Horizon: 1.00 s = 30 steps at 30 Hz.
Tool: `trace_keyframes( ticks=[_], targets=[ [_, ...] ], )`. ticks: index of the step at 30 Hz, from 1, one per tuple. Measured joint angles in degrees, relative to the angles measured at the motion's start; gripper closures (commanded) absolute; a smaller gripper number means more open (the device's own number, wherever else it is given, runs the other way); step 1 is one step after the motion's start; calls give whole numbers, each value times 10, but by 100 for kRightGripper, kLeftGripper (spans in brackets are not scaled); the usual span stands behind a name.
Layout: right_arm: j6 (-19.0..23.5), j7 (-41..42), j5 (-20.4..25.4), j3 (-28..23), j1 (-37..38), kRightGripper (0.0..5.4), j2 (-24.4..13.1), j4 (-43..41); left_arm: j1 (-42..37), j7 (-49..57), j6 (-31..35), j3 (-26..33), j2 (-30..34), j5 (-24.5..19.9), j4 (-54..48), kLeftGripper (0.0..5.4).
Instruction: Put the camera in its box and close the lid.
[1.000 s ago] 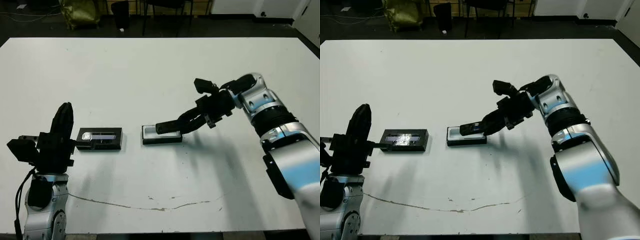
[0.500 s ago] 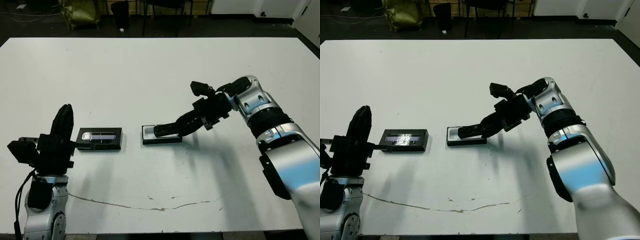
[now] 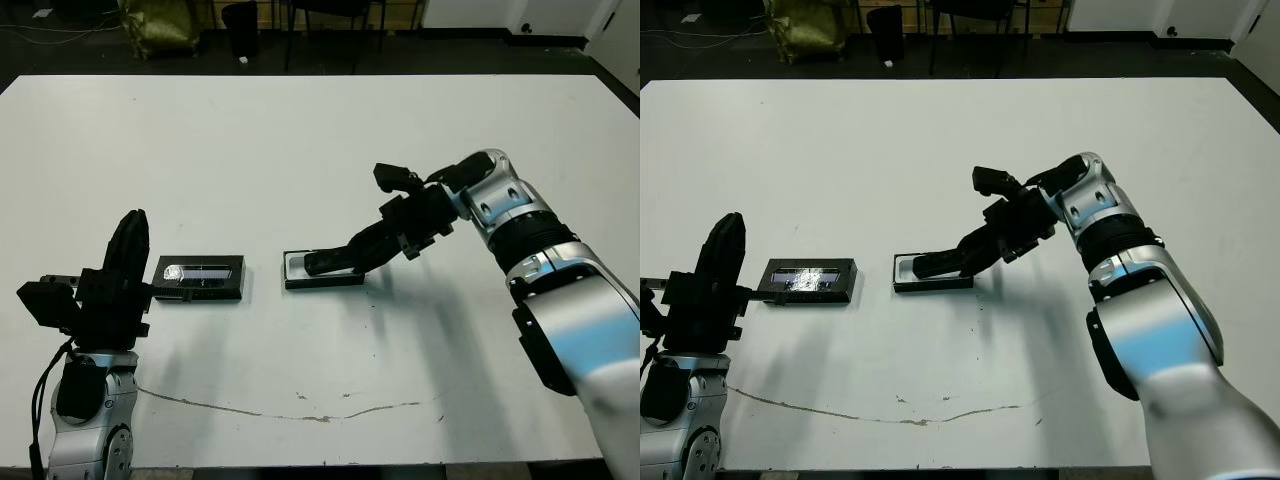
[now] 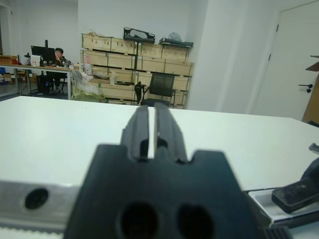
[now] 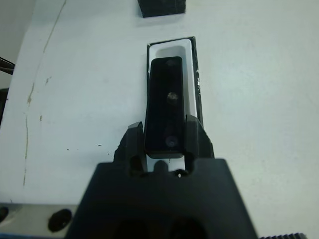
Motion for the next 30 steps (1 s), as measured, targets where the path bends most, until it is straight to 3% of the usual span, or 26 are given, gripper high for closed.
trace_keyframes(
  ticks=[14, 19, 30],
  targets=[
    [-7, -6, -20, 2, -3, 500, 9, 2, 0, -5, -6, 0, 0, -1, 5, 540],
    [-29, -10, -24, 1, -3, 500, 9, 2, 0, -4, -2, 0, 0, -2, 3, 540],
    [-25, -13, -42, 9, -16, 500, 23, 8, 0, -2, 1, -3, -2, -1, 1, 540]
  ],
)
